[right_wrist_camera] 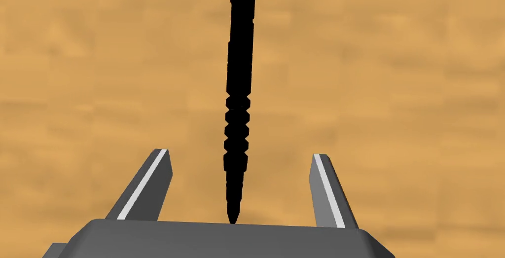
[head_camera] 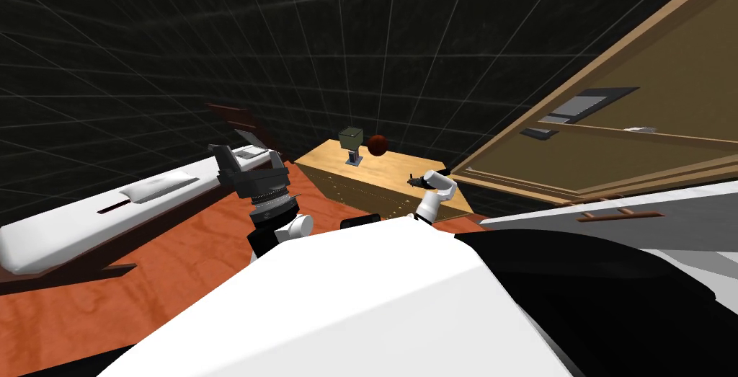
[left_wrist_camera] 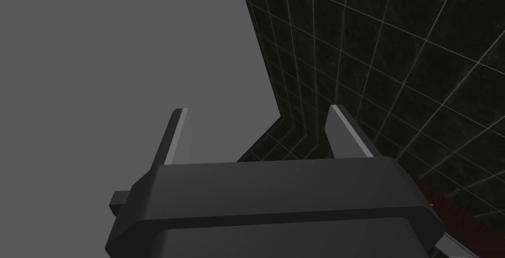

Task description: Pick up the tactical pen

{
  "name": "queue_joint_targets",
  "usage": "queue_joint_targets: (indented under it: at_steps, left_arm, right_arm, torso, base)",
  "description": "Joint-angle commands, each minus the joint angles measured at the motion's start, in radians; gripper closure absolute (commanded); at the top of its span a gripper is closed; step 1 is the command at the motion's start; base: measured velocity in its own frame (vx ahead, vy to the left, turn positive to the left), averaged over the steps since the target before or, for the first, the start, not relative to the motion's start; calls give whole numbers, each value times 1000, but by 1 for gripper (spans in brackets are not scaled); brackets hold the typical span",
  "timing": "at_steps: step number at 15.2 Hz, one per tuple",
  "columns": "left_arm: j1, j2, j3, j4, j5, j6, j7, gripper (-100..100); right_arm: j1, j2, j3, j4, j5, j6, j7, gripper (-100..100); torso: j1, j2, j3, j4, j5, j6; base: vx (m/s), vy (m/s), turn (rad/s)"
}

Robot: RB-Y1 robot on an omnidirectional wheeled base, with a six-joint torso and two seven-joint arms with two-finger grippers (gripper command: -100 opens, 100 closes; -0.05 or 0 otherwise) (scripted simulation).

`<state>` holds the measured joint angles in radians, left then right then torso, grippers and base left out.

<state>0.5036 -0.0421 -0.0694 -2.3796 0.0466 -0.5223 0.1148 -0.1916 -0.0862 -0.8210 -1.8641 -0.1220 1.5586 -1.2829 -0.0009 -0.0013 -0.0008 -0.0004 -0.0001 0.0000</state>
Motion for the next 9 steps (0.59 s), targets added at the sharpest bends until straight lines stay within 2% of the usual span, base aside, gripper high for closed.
queue_joint_targets:
  at_steps: [1,4,5,8,9]
  left_arm:
    - [0,0,0,0,0,0,0,0]
    - [0,0,0,0,0,0,0,0]
    - [0,0,0,0,0,0,0,0]
    - [0,0,0,0,0,0,0,0]
    - [0,0,0,0,0,0,0,0]
  right_arm:
    - [0,0,0,0,0,0,0,100]
    - [0,0,0,0,0,0,0,100]
    - [-3,-8,-2,-27,2,34,-9,100]
    - [-6,-15,-4,-52,3,66,-17,100]
    - [-5,-12,-3,-38,2,47,-12,100]
  torso:
    - [0,0,0,0,0,0]
    - [-1,0,0,0,-1,0]
    - [-1,0,0,0,-1,0]
    - [-2,1,1,0,0,0]
    - [-2,2,1,0,0,0]
  base:
    - [0,0,0]
    - [0,0,0]
    - [-5,-7,41]
    - [-15,-12,50]
    - [-12,-3,13]
